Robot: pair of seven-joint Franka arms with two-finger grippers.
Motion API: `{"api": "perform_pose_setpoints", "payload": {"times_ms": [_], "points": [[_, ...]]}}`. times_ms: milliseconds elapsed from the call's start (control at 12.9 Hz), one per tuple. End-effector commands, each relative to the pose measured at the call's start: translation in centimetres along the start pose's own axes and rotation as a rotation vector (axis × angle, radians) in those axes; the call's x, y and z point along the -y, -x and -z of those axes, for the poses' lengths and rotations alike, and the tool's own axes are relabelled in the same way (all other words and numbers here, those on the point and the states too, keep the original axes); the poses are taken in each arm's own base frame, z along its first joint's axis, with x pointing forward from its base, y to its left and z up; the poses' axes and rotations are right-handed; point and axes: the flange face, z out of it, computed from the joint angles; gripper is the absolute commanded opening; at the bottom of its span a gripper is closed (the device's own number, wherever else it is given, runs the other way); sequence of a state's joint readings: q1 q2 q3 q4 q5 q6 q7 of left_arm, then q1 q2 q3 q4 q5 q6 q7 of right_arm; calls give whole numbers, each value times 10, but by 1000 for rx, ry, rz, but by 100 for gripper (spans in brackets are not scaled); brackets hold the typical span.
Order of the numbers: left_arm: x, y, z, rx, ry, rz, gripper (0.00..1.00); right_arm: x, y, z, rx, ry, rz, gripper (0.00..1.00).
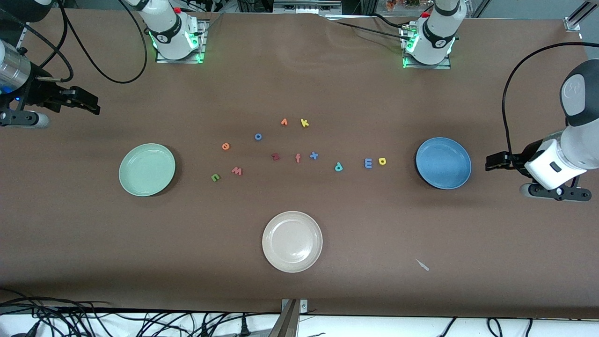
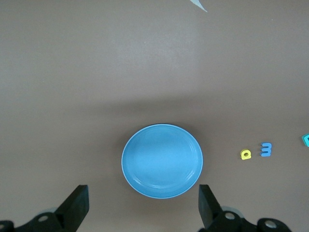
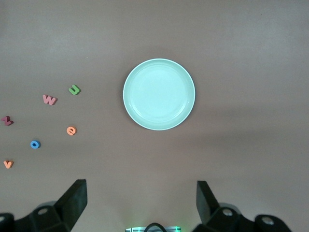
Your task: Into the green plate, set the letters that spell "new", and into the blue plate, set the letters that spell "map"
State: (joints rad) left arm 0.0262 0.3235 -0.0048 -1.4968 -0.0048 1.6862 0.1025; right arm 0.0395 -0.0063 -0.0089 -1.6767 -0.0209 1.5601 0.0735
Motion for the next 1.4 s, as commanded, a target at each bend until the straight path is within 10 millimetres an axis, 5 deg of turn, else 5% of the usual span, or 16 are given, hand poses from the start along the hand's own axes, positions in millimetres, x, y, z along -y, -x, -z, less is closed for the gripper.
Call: {"api": "perform_pose_setpoints", "payload": {"times_ms": [0,931,1319], "points": [[0,3,2,7,-28,-14,100,-1,-1,5,2,-6,-3,100],[0,2,-1,10,-27,-16,100,-1,-1,2,10,-8,1,100],[-1,1,-3,13,-27,-13,100,18,-1,0,10,-11,40,100]]}}
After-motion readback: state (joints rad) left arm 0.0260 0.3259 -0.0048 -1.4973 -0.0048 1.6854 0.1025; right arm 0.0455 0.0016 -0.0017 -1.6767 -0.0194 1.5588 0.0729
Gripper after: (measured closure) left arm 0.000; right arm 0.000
